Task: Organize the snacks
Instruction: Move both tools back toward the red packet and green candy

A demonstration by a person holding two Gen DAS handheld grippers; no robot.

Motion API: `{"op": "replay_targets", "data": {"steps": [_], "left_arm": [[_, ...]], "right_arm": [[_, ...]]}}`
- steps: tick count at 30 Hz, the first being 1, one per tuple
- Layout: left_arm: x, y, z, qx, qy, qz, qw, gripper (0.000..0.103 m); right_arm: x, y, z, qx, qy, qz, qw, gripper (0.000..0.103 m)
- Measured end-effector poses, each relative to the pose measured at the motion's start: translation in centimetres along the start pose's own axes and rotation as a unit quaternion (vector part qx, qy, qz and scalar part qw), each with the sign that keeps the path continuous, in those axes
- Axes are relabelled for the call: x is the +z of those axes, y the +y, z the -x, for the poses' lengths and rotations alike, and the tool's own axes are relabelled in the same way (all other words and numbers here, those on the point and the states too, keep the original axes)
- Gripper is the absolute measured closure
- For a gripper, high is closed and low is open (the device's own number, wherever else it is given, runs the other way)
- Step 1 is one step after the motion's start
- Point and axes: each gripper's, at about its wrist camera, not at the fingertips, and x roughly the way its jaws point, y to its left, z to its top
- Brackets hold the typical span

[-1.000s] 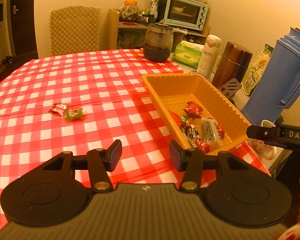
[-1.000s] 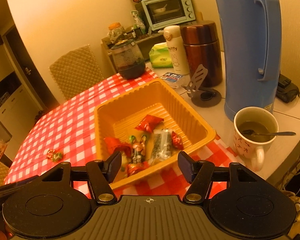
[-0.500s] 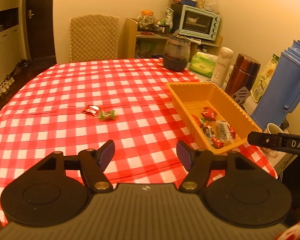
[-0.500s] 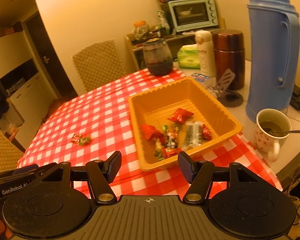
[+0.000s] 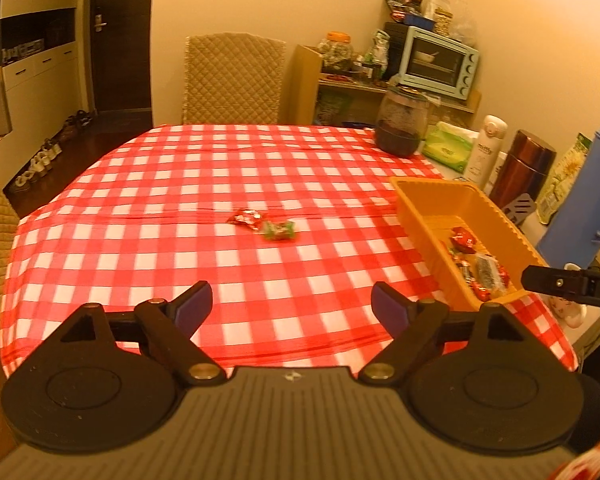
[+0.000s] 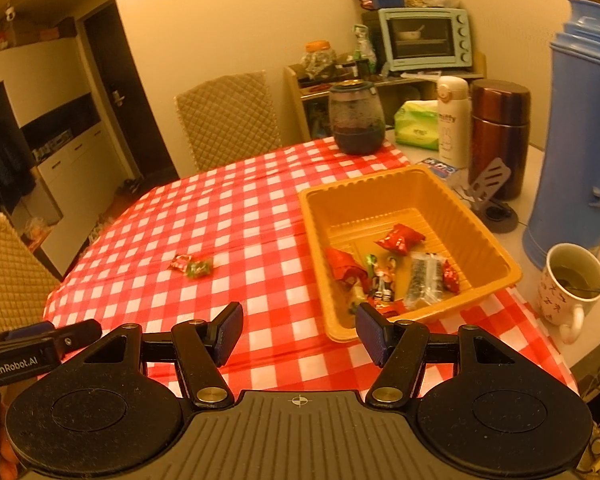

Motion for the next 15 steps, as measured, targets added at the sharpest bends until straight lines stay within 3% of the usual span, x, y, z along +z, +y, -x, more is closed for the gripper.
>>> {"op": "replay_targets", "data": {"steps": [15], "left_arm": [[3.0, 6.0, -4.5, 0.032, -0.001, 0.000, 0.9995, 0.015]], "right_arm": [[0.5, 5.0, -6.8, 0.023, 0.012, 0.064, 0.998, 0.041]]}}
